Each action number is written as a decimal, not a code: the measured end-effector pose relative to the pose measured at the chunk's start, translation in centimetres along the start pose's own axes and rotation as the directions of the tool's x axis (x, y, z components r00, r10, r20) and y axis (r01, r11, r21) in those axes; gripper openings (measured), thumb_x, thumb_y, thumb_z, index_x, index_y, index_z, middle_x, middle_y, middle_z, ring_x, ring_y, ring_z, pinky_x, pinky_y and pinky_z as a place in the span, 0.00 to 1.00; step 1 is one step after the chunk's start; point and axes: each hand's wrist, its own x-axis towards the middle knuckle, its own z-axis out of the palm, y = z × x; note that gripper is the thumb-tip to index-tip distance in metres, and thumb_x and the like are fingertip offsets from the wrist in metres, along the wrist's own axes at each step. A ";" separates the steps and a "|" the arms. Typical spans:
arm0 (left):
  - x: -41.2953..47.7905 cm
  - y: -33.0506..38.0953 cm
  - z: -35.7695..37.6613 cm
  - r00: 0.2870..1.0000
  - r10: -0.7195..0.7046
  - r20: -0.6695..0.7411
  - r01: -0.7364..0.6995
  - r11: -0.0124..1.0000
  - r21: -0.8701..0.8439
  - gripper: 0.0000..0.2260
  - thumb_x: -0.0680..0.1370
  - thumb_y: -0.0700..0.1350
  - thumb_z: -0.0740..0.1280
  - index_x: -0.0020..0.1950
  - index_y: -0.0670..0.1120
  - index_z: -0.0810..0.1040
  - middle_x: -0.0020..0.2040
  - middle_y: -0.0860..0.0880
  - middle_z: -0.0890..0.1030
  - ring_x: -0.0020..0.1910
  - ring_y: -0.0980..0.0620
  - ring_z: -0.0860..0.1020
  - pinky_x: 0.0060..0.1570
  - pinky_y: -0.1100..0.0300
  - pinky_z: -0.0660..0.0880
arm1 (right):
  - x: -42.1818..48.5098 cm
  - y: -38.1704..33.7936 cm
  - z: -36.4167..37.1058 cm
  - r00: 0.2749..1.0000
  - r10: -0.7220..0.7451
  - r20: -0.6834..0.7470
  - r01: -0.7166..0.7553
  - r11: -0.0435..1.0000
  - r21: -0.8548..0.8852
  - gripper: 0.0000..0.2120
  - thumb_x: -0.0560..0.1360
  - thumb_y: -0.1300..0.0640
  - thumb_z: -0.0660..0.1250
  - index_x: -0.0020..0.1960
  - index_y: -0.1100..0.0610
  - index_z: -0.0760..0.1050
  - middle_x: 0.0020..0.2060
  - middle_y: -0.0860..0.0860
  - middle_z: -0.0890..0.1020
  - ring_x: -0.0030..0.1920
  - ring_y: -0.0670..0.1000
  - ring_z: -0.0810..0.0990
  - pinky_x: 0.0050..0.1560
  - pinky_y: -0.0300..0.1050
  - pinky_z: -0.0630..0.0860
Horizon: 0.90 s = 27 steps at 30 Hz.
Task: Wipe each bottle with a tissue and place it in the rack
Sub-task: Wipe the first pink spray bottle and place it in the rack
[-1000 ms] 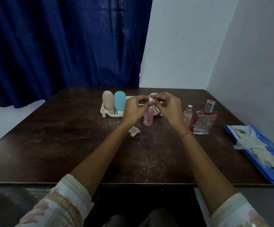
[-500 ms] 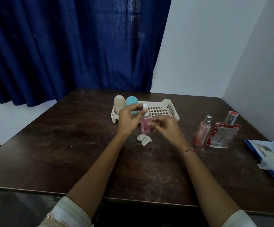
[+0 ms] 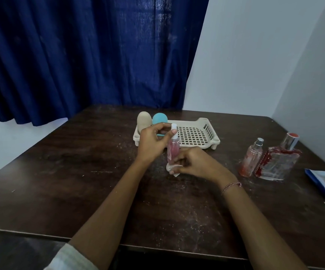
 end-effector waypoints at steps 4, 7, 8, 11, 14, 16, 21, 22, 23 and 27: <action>-0.1 -0.1 0.1 1.000 0.016 0.008 -0.016 1.000 0.001 0.10 0.76 0.45 0.68 0.55 0.44 0.80 0.50 0.51 0.82 0.50 0.58 0.79 0.47 0.70 0.76 | 0.1 0.5 0.1 1.000 -0.017 0.025 0.019 0.999 -0.048 0.15 0.67 0.55 0.75 0.53 0.54 0.81 0.50 0.46 0.82 0.48 0.41 0.77 0.48 0.28 0.71; -0.1 0.0 0.2 1.000 -0.002 0.015 0.002 1.000 -0.001 0.09 0.76 0.45 0.68 0.55 0.45 0.79 0.50 0.51 0.81 0.50 0.58 0.79 0.47 0.69 0.77 | -0.1 0.2 -0.9 0.995 -0.003 -0.097 0.002 1.000 -0.012 0.13 0.68 0.58 0.74 0.52 0.55 0.82 0.48 0.48 0.82 0.46 0.42 0.77 0.48 0.30 0.71; 0.0 0.0 0.2 1.000 -0.010 0.016 0.010 1.000 -0.010 0.09 0.76 0.45 0.68 0.55 0.45 0.79 0.50 0.51 0.81 0.49 0.58 0.79 0.47 0.70 0.77 | -0.2 0.1 -1.3 0.979 -0.001 -0.206 0.009 0.999 0.035 0.13 0.68 0.59 0.74 0.52 0.55 0.82 0.46 0.48 0.82 0.45 0.41 0.77 0.47 0.30 0.71; 0.1 -0.1 0.1 1.000 -0.028 0.009 0.029 0.999 -0.031 0.09 0.75 0.45 0.69 0.55 0.45 0.80 0.49 0.50 0.82 0.49 0.57 0.79 0.46 0.71 0.75 | -0.6 0.1 -1.8 0.829 0.034 -0.559 0.091 0.977 0.194 0.12 0.67 0.61 0.75 0.49 0.52 0.81 0.43 0.45 0.81 0.45 0.41 0.79 0.44 0.31 0.74; 0.1 0.0 0.2 0.998 -0.061 0.007 0.062 0.997 -0.047 0.08 0.75 0.46 0.70 0.52 0.46 0.80 0.47 0.52 0.81 0.48 0.57 0.78 0.46 0.70 0.75 | -0.4 0.0 -1.3 0.781 0.040 -0.623 0.048 0.991 0.124 0.11 0.67 0.61 0.75 0.49 0.54 0.82 0.45 0.46 0.81 0.47 0.43 0.78 0.48 0.33 0.75; 0.1 0.1 0.2 0.997 -0.078 0.009 0.078 0.994 -0.075 0.07 0.74 0.46 0.70 0.51 0.47 0.79 0.45 0.52 0.81 0.47 0.57 0.78 0.44 0.71 0.75 | -0.2 -0.4 -0.7 0.811 0.024 -0.584 0.014 0.998 0.060 0.12 0.69 0.59 0.74 0.51 0.55 0.81 0.46 0.47 0.80 0.46 0.39 0.75 0.49 0.26 0.71; 0.1 -0.2 0.2 0.997 -0.071 0.006 0.071 0.993 -0.095 0.07 0.72 0.45 0.72 0.48 0.47 0.80 0.42 0.52 0.81 0.45 0.56 0.79 0.45 0.68 0.75 | 0.3 -1.4 0.8 0.818 -0.124 -0.562 0.085 0.992 -0.094 0.11 0.70 0.59 0.72 0.52 0.57 0.81 0.45 0.49 0.76 0.47 0.42 0.72 0.49 0.27 0.67; 0.2 -0.3 0.2 0.997 -0.071 0.014 0.072 0.993 -0.098 0.06 0.72 0.45 0.72 0.48 0.47 0.80 0.42 0.51 0.82 0.45 0.55 0.80 0.46 0.67 0.76 | 0.4 -1.6 1.0 0.821 -0.157 -0.550 0.096 0.986 -0.138 0.11 0.70 0.60 0.72 0.52 0.58 0.81 0.46 0.50 0.77 0.48 0.44 0.73 0.51 0.28 0.66; 0.2 -0.3 0.1 0.997 -0.076 0.025 0.078 0.992 -0.102 0.06 0.73 0.45 0.72 0.48 0.47 0.79 0.43 0.51 0.82 0.46 0.55 0.80 0.47 0.66 0.76 | 0.5 -1.7 1.2 0.823 -0.190 -0.535 0.106 0.977 -0.183 0.10 0.69 0.61 0.72 0.51 0.59 0.81 0.47 0.51 0.77 0.50 0.46 0.73 0.53 0.30 0.66; 0.3 -0.2 0.1 0.995 -0.089 0.039 0.092 0.991 -0.100 0.06 0.73 0.45 0.72 0.49 0.48 0.79 0.43 0.54 0.80 0.46 0.57 0.79 0.47 0.70 0.74 | 0.4 -1.2 0.3 0.807 -0.203 -0.555 0.071 0.966 -0.250 0.08 0.71 0.60 0.71 0.50 0.58 0.81 0.46 0.52 0.79 0.48 0.50 0.75 0.49 0.40 0.72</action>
